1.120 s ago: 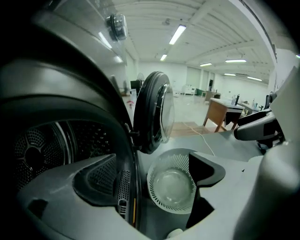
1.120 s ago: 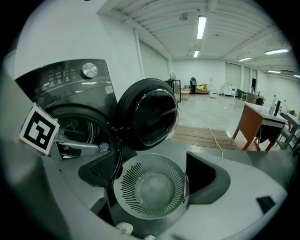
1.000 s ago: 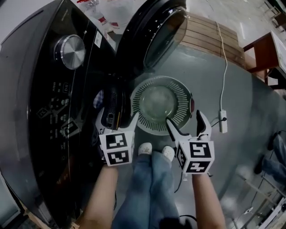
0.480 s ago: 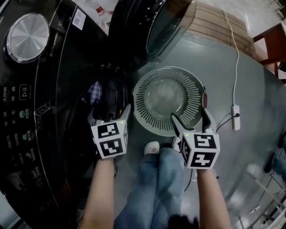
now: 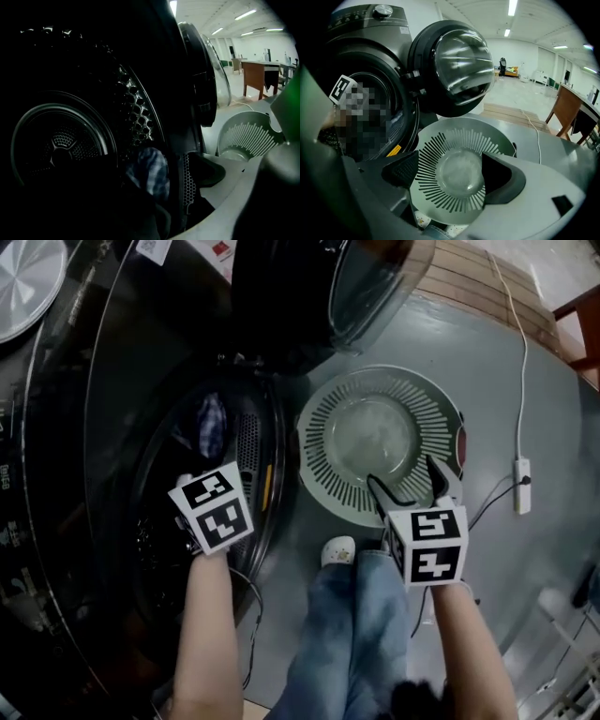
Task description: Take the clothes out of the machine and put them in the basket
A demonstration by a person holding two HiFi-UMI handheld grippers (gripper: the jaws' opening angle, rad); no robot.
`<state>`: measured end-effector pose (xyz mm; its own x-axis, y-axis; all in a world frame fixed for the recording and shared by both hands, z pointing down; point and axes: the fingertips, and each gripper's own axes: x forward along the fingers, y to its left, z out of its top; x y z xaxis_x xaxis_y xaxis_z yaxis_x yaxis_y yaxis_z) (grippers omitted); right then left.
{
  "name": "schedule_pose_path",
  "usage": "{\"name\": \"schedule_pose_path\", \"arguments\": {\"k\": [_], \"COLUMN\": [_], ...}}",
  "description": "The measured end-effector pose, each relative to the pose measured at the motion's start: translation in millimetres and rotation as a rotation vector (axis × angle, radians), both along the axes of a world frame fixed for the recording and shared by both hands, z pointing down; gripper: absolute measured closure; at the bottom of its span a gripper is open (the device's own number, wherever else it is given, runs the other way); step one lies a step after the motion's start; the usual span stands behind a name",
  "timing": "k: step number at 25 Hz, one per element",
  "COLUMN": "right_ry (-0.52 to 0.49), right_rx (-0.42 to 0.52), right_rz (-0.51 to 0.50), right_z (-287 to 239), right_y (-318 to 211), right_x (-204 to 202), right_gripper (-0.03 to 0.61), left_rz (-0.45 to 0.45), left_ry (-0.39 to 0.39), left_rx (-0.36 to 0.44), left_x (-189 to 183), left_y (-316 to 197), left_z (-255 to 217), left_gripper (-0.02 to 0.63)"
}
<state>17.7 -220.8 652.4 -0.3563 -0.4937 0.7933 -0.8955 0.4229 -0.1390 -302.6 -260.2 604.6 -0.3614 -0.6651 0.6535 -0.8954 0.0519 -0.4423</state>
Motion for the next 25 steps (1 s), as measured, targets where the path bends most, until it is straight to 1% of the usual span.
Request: {"name": "schedule_pose_path", "arguments": {"k": [3, 6, 8, 10, 13, 15, 17, 19, 22, 24, 25], "right_ry": [0.012, 0.013, 0.01, 0.007, 0.003, 0.001, -0.003, -0.009, -0.015, -0.015, -0.013], "right_rx": [-0.002, -0.016, -0.021, -0.021, -0.014, -0.016, -0.023, -0.025, -0.027, -0.032, -0.033], "right_rz": [-0.047, -0.064, -0.069, -0.076, -0.093, -0.102, -0.104, -0.105, -0.101, -0.101, -0.105], "right_z": [3.4, 7.0, 10.0, 13.4, 18.3, 21.8, 25.3, 27.2, 29.9, 33.5, 35.5], "right_y": [4.4, 10.4, 10.8, 8.1, 2.3, 1.3, 1.6, 1.6, 3.2, 4.6, 5.1], "right_x": [-6.0, -9.2, -11.4, -14.0, -18.6, -19.3, -18.2, -16.7, -12.6, -10.9, -10.5], "right_gripper": [0.161, 0.161, 0.161, 0.161, 0.163, 0.163, 0.163, 0.164, 0.174, 0.181, 0.184], "left_rz": [-0.072, -0.169, -0.206, -0.21, -0.199, -0.187, -0.166, -0.146, -0.122, -0.1, -0.087], "left_ry": [0.009, 0.021, 0.023, -0.012, -0.103, -0.157, -0.176, -0.164, -0.135, -0.09, -0.063], "left_rx": [-0.011, -0.011, -0.021, -0.055, -0.122, -0.15, -0.172, -0.193, -0.237, -0.287, -0.317], "left_x": [-18.0, -36.3, -44.7, -51.1, -60.5, -65.5, -68.7, -70.1, -71.5, -69.2, -67.1], "left_y": [-1.0, -3.5, -6.9, -10.7, -11.6, -10.9, -12.9, -16.5, -19.3, -20.2, -20.2], "left_z": [13.7, 32.2, 45.9, 57.2, 71.0, 79.5, 88.2, 96.7, 110.0, 119.6, 124.7], "left_gripper": [0.129, 0.129, 0.129, 0.129, 0.129, 0.131, 0.16, 0.226, 0.255, 0.323, 0.393]}}
